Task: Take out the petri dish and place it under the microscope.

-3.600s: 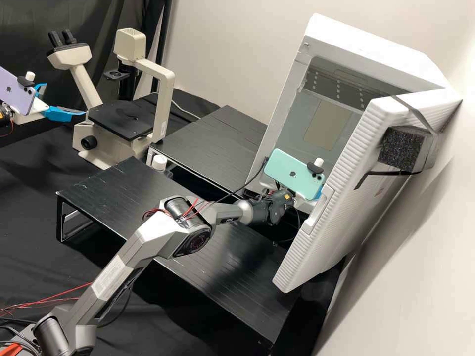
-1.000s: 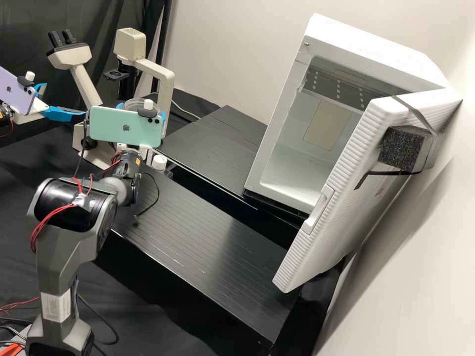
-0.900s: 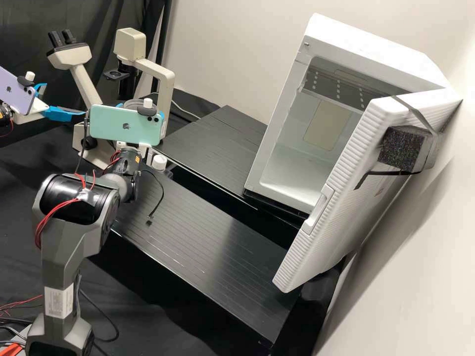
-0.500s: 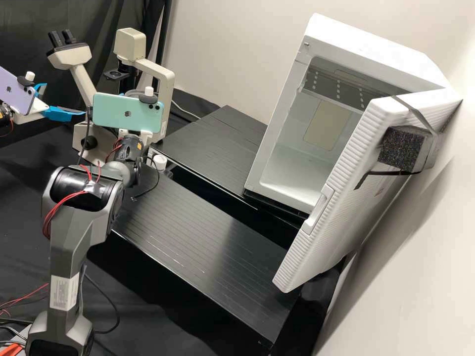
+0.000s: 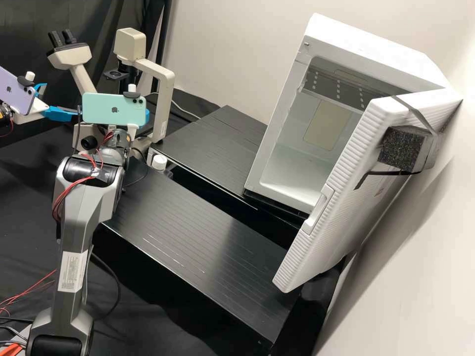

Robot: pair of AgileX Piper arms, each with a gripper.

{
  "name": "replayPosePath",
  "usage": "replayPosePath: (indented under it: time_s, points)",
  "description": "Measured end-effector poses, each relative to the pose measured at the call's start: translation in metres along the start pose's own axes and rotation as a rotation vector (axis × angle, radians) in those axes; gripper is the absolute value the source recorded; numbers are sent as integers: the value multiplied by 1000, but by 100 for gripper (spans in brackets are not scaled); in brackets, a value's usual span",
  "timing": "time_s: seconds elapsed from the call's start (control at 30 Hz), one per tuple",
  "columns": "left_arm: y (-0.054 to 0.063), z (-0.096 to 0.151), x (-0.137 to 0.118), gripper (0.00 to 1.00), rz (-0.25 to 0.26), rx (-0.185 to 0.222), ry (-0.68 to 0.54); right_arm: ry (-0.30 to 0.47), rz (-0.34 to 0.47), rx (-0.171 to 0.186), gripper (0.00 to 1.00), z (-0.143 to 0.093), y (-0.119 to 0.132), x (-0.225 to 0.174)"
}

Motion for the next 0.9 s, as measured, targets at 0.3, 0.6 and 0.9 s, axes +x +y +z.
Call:
replayPosePath:
  time_s: [0.3,0.6,0.9]
  points:
    - [0,0,0,100,0,0,0,-46,-19,-15,0,-2,-11,32]
    - [0,0,0,100,0,0,0,-87,27,31,0,9,-17,62]
    - [0,0,0,100,0,0,0,-96,15,46,0,15,-24,74]
